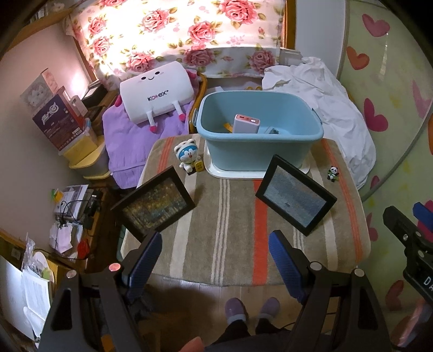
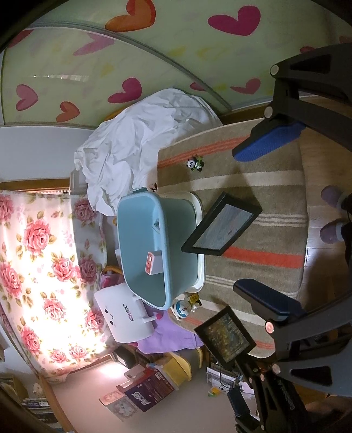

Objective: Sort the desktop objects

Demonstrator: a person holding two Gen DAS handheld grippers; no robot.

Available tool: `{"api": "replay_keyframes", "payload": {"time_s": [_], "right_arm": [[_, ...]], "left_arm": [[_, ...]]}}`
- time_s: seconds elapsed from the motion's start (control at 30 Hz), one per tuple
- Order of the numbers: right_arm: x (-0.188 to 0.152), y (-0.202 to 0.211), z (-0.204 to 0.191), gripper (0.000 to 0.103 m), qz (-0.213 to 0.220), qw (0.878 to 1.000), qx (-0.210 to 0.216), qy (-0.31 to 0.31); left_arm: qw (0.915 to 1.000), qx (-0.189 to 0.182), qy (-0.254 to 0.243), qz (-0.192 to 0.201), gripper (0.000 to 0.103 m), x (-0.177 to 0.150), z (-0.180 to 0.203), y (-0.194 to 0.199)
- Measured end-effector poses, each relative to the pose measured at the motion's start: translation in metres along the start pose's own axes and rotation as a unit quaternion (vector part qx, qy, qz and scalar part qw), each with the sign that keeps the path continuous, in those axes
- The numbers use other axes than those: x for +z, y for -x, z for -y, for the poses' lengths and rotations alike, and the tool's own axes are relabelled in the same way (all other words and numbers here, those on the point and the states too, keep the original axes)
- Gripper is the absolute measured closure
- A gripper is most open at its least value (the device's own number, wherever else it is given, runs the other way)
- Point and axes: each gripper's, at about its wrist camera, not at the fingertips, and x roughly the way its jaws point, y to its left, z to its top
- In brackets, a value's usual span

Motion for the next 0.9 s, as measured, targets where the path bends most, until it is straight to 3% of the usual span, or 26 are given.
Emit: {"api": "replay_keyframes", "payload": {"time_s": [0.9], "right_arm": [[-0.010, -0.010, -0.012, 0.011, -0.021, 0.999, -0.010, 0.023]], "left_arm": [[0.9998, -0.006, 0.018, 0.004, 0.018, -0.014, -0.009, 0.012]]}}
